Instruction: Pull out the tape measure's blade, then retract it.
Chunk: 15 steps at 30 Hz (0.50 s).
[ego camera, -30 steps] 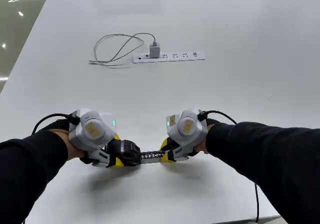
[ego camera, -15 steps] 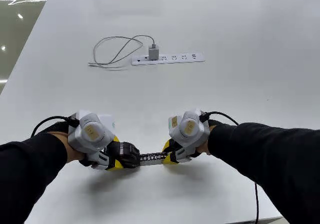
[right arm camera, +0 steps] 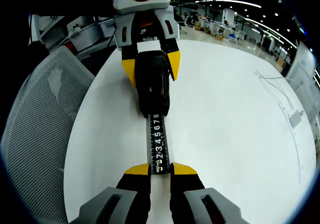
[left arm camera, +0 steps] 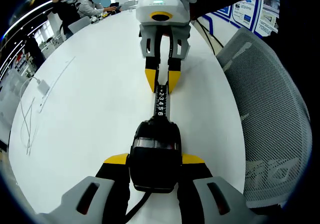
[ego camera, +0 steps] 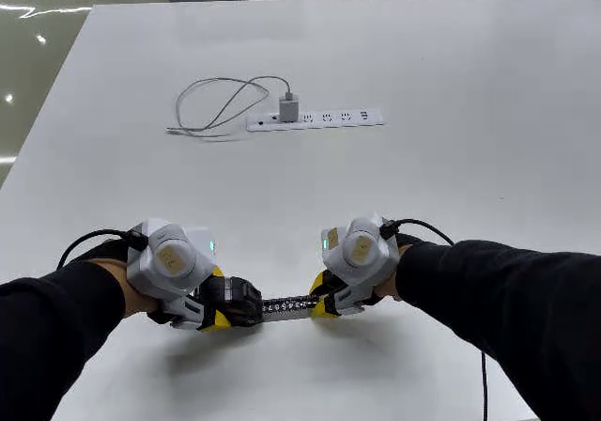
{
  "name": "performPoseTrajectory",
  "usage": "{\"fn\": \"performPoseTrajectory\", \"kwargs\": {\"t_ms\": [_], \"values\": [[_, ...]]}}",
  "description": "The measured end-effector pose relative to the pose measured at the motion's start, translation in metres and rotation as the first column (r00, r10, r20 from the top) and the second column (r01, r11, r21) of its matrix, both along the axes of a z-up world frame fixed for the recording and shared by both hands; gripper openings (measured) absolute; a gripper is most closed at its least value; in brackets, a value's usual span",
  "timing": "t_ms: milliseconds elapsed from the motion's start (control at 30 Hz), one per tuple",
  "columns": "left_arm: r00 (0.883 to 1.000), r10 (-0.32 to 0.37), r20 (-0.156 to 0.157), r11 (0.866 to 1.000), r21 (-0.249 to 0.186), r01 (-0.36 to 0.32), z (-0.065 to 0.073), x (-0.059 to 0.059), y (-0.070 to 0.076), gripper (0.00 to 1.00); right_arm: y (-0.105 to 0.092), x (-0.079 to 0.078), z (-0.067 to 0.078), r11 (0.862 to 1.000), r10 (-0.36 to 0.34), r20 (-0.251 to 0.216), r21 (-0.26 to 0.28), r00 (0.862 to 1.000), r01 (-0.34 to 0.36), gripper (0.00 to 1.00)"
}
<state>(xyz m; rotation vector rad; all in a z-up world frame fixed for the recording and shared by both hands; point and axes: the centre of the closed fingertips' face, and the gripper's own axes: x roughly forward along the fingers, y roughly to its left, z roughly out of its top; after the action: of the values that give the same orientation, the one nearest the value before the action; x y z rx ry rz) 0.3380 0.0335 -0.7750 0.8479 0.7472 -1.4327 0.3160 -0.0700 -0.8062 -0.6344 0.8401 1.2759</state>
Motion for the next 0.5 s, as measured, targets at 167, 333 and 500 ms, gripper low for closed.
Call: {"fn": "performPoseTrajectory", "kwargs": {"t_ms": [167, 333, 500], "values": [[1.000, -0.002, 0.002, 1.000, 0.002, 0.002, -0.0002, 0.0000, -0.0001, 0.31, -0.0027, -0.0002, -0.0001, 1.000, -0.003, -0.002, -0.005, 1.000, 0.003, 0.10], [1.000, -0.001, 0.000, 1.000, 0.001, 0.001, -0.0004, 0.0003, 0.0000, 0.31, -0.0047, -0.0005, -0.0001, 1.000, -0.003, -0.002, -0.006, 1.000, 0.003, 0.10], [1.000, 0.001, 0.001, 1.000, 0.000, -0.001, -0.0005, 0.0004, -0.0004, 0.31, -0.0072, -0.0007, -0.0002, 1.000, -0.001, -0.001, -0.008, 1.000, 0.001, 0.09]]}}
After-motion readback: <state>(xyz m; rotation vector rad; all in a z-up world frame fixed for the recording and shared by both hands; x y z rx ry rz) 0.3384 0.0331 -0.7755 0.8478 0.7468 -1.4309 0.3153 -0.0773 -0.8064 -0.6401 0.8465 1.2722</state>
